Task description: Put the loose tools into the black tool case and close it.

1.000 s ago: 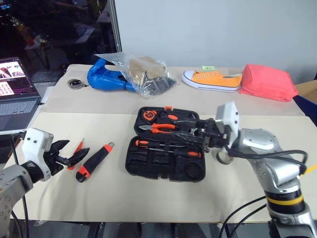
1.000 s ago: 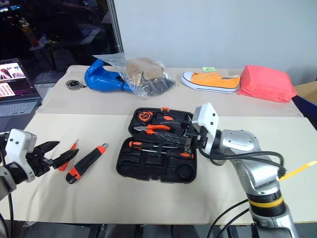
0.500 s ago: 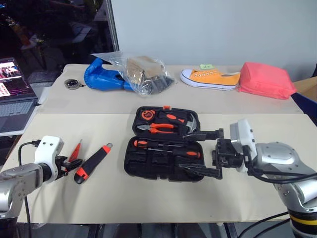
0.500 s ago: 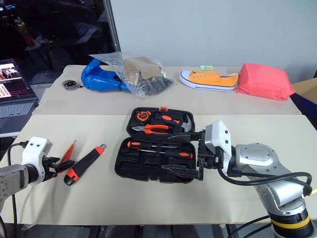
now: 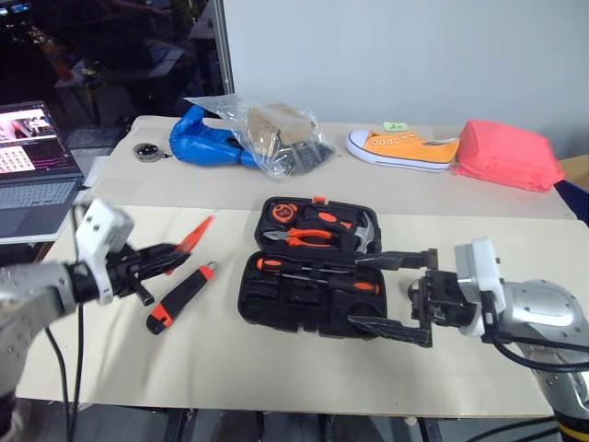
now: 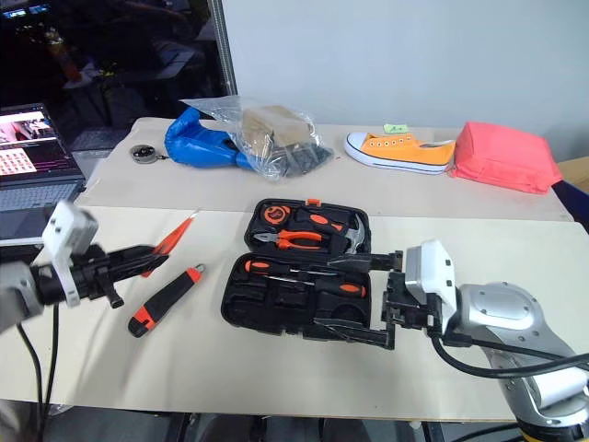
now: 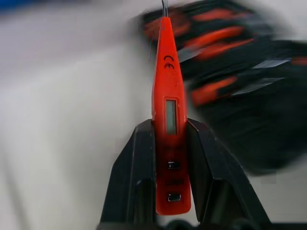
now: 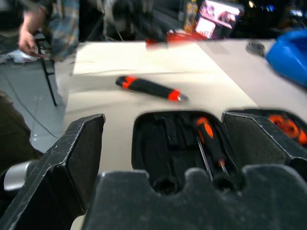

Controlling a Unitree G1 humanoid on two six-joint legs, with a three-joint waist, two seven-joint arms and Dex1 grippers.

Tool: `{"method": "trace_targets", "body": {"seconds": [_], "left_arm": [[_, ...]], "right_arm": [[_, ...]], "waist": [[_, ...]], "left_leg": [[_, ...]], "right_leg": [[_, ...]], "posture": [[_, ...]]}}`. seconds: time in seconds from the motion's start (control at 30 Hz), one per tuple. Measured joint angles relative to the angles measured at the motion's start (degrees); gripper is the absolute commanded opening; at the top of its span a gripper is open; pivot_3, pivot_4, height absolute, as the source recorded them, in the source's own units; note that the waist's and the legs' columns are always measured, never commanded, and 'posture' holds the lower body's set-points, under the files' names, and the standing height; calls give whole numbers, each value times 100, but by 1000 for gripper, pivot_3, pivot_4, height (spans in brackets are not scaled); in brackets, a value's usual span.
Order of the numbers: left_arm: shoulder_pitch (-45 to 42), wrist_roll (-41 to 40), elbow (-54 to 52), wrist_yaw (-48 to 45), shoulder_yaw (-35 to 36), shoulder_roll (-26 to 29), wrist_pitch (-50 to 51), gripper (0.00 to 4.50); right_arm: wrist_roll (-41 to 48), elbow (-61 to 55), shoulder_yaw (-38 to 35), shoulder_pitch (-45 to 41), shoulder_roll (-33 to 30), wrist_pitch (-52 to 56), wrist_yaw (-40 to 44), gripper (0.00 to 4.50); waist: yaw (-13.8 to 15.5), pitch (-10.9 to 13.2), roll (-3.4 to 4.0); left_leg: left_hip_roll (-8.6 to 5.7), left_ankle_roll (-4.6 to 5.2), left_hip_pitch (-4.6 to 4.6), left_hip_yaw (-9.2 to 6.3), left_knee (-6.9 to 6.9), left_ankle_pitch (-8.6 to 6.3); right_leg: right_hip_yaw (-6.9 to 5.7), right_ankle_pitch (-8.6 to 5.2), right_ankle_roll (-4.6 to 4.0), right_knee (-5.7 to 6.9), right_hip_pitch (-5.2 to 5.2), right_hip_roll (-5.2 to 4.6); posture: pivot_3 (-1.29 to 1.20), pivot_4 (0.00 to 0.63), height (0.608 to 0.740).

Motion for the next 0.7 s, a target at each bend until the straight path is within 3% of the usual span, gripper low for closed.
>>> {"method": "trace_targets", "body": {"seconds": [0.13,0.27,0.43,0.7], "left_arm": [[-1633,1457,1227,-1095,-2364,-586,-1136,662],[-2559,2612,2658,-1551,-3638,-1410,-2025,662],[-3054,3429,3777,-1888,-4270,-1996,-2752,662],[-2923,3729,3463,-2087,-4321,-2078,-2547,662]], "right_arm": [[0,-97,-645,764,-92,-83,125,4500],[-19,-115,-1180,1279,-140,-155,204,4500],[-25,-277,-1714,1782,-144,-191,155,4500],[-12,-603,-1864,2077,-127,-194,14,4500]], "waist": [[10,-4,9],[-35,-2,5],[-71,-4,9],[-54,-7,15]], "left_leg": [[-26,6,-31,16,13,-3],[-20,12,-59,1,24,-5],[-17,20,-72,-10,31,-10],[-16,21,-65,-26,53,-10]], "right_leg": [[-6,-3,10,-4,-7,15],[-11,-2,9,-2,-21,32],[-3,-3,11,0,-30,35],[-9,-18,55,7,-8,32]], "posture": [[0,150,740],[0,150,740],[0,150,740],[0,150,740]]}}
